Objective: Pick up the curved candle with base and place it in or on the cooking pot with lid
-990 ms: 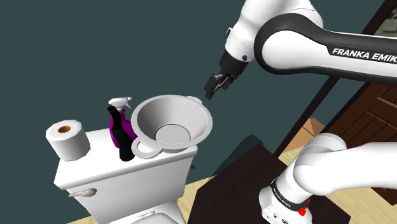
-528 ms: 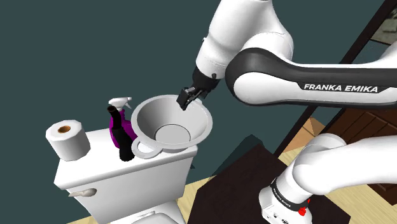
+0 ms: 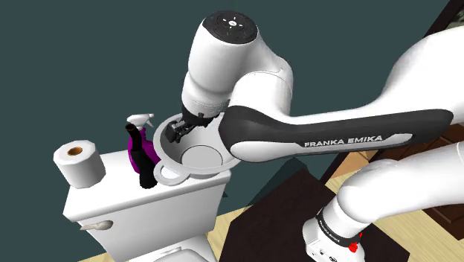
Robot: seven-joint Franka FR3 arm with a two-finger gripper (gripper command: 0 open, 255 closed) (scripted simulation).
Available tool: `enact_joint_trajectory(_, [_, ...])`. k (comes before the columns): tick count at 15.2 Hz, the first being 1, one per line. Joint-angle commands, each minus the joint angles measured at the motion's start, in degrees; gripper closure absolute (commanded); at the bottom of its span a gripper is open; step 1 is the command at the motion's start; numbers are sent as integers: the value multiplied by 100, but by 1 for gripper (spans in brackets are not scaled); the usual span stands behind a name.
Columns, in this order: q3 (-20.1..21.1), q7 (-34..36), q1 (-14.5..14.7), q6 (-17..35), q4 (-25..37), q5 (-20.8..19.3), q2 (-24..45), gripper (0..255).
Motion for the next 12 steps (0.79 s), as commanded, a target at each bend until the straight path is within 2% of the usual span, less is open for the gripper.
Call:
enact_joint_trajectory(1, [592,531,-387,159,239,-412,345,0])
enact_joint_trajectory(3, [1324,1117,-931,218,558,-964,753,0])
enact_joint_trajectory(5, [2322,1816,-1711,165,933,-1723,1269,0])
enact_joint_trajectory(6, [3097,2246,-2341,60,1150,-2249,1625,0])
enact_joint_trajectory(7, [4605,2620,-3709,-65,1377,-2714,1913,0])
enact_joint_trajectory(8, [5553,2511,-4709,51,1552,-2433,1567,0])
enact_joint_trajectory(10, [5994,2102,-5330,282,1919,-1576,666,0])
enact_joint_trajectory(12, [6177,2026,-5575,374,2016,-1400,447,0])
